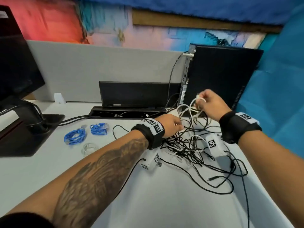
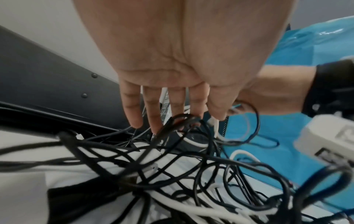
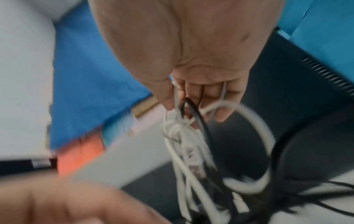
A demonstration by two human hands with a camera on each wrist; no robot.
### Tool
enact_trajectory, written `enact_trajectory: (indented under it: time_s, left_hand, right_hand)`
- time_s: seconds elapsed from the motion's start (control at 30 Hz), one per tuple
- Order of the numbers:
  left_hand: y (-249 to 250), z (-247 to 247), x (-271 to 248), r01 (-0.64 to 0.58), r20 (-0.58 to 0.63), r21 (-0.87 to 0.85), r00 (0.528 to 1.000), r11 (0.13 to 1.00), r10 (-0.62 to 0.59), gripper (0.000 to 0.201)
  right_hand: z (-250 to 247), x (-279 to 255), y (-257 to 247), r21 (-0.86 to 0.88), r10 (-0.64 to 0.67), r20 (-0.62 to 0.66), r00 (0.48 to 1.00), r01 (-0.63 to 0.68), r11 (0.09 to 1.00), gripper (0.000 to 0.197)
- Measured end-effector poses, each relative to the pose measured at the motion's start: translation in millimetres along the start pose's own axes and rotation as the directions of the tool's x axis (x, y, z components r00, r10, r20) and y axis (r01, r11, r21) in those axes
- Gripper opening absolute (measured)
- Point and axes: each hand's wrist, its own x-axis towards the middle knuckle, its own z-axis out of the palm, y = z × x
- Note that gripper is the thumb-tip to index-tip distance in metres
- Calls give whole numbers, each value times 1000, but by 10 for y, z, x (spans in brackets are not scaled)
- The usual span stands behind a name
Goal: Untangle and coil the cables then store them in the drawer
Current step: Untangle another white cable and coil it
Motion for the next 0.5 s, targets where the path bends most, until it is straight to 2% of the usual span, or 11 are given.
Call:
enact_trajectory:
  time_s: [0.1,0.17,0.2,0.23,0.3,0.33,0.37,0.4,0.43,0.47,0.5]
  left_hand:
    - [-10,-66,-31,-4,12,-90,1000,996,5,36]
    - [-19,-116,-25,-13,-8,-127,1000,992,12,38]
    - [-12,-150,-38,-27,-74,-143,997,989,16,38]
    - [5,-194,-50,-38,-194,-157,981,987,7,39]
    - [52,-305,-61,-99,-489,-233,872,967,-28,43]
    - [83,-379,-61,-157,-568,-290,822,944,-39,47]
    - [119,-463,-63,-202,-572,-353,819,914,-40,49]
    - [145,-541,-57,-234,-534,-410,845,882,-24,47]
    - [157,-611,-61,-247,-484,-440,875,863,3,38]
    - [145,-663,-64,-255,-456,-452,890,855,24,26]
    - [125,-706,-76,-256,-446,-461,894,850,28,24]
  right_hand:
    - [-74,43,-279,125,-51,-78,996,61,990,9]
    - [-96,55,-440,290,-59,-47,997,70,954,10]
    - [-110,42,-518,371,-58,-6,998,56,927,9]
    - [-121,22,-597,430,-62,39,997,39,902,6]
    - [-138,-16,-742,414,-112,80,990,69,908,6]
    - [-139,-23,-805,361,-150,87,985,109,926,10]
    - [-126,-27,-864,310,-185,93,978,148,939,12]
    - [-116,-32,-918,272,-213,103,972,179,946,12]
    - [-104,-37,-965,252,-234,117,965,199,947,10]
    - [-95,-41,-1005,234,-252,127,959,218,948,8]
    - [-90,-48,-1041,210,-267,139,954,235,949,7]
